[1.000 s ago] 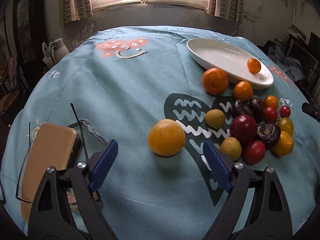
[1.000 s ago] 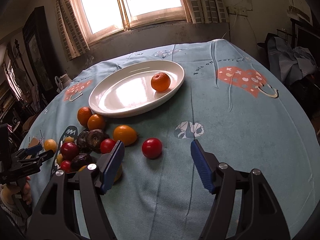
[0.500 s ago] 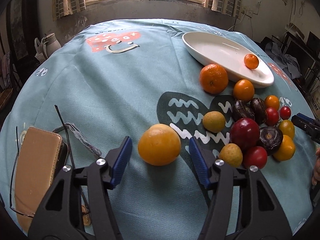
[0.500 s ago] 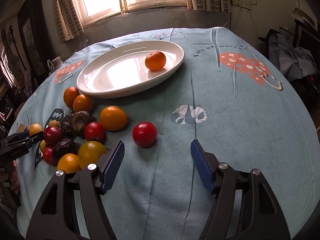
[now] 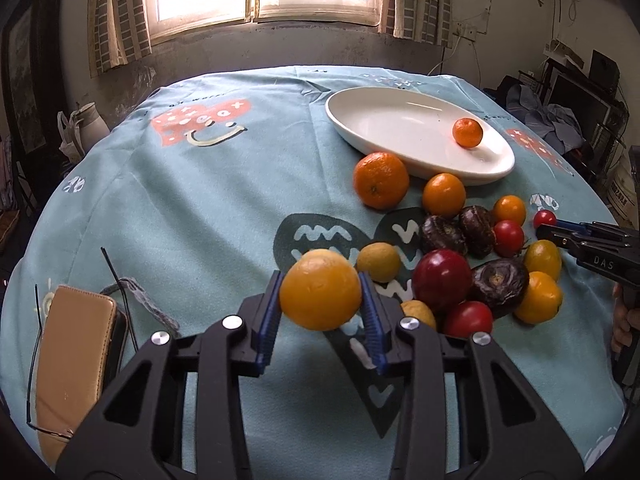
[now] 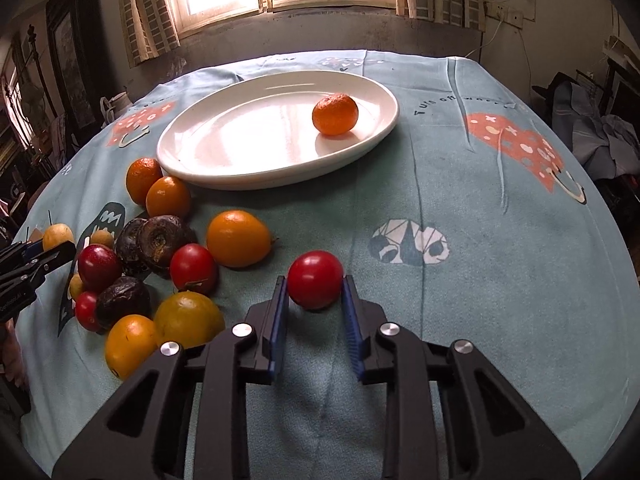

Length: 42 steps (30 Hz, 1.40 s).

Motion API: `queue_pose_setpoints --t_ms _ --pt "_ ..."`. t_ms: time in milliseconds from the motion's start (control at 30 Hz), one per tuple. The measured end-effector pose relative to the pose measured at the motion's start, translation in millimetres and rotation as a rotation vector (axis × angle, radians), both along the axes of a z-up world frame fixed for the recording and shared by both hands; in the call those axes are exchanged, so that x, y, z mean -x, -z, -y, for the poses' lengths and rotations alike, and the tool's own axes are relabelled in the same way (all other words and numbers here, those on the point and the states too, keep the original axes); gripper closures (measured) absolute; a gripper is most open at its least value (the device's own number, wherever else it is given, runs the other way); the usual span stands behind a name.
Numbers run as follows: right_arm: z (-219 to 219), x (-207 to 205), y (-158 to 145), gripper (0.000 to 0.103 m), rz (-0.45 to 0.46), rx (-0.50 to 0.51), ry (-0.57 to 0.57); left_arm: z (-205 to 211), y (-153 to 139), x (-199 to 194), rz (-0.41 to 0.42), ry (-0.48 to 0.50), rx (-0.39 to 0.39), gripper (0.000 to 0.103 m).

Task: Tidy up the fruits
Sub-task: 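Carry both fruits onto the white plate and open both tools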

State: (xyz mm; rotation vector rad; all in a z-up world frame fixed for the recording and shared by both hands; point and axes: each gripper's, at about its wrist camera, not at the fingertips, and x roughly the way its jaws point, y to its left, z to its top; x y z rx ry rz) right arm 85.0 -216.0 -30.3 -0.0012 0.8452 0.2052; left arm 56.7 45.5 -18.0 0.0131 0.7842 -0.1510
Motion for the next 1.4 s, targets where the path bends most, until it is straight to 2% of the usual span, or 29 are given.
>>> queue_pose_setpoints --t_ms 133,200,300,400,533,567,600,667,700,733,767,900,1133,1300,1400 --pt "7.4 3.2 -24.9 0.077 0.058 -0.092 0.002 21.1 -29.3 -19.4 0.030 0.042 0.050 0.065" --pt "6.3 -6.0 -41.4 0.076 0.077 -0.118 0.000 40.8 -46.2 -34.8 0.061 0.069 0.026 0.065" --pt "-8.3 -29.7 -58.1 0.076 0.093 -0.096 -0.013 70.6 -57.1 -63.9 0.083 0.095 -0.002 0.065" --pt "-21.4 -54.5 -54.7 0.076 0.102 -0.068 -0.008 89.4 -48.0 -96.9 0.061 0.088 0.003 0.065" --pt "-21.4 -77.6 -35.0 0.075 0.091 -0.111 -0.006 95.1 -23.4 -125.9 0.013 0.065 0.011 0.064" --pt "-22.1 -80.7 -31.4 0.075 0.080 -0.099 -0.009 94.9 -18.8 -128.8 0.010 0.062 0.011 0.057" --pt "-23.5 -83.1 -29.2 0.074 0.071 -0.076 -0.017 94.0 -15.0 -129.0 0.016 0.054 0.006 0.045" --pt "-24.8 -83.8 -30.4 0.074 0.090 -0.036 -0.018 93.8 -13.4 -128.7 0.025 0.049 -0.003 0.043" --pt "-24.5 -82.9 -32.0 0.069 0.102 -0.030 -0.013 93.9 -14.7 -127.7 0.027 0.056 0.001 0.042" --pt "-23.7 -81.6 -33.6 0.049 0.110 -0.033 -0.010 93.5 -16.3 -125.7 0.029 0.062 0.008 0.040" --pt "-23.2 -78.7 -35.7 0.042 0.129 -0.034 -0.002 93.1 -17.8 -124.0 0.031 0.065 0.012 0.037" --pt "-23.0 -67.1 -43.1 0.040 0.169 -0.023 -0.011 86.8 -24.4 -112.7 0.052 0.056 0.015 0.036" --pt "-20.9 -30.6 -53.5 0.040 0.206 -0.036 -0.004 48.4 -27.0 -70.7 0.071 -0.019 0.049 0.030" --pt "-25.9 3.6 -45.6 0.040 0.217 0.006 -0.017 25.2 -15.1 -41.6 0.054 -0.062 0.050 0.027" --pt "-21.5 17.0 -36.4 0.040 0.181 0.000 -0.028 14.3 -13.1 -32.7 0.054 -0.090 0.053 0.027"
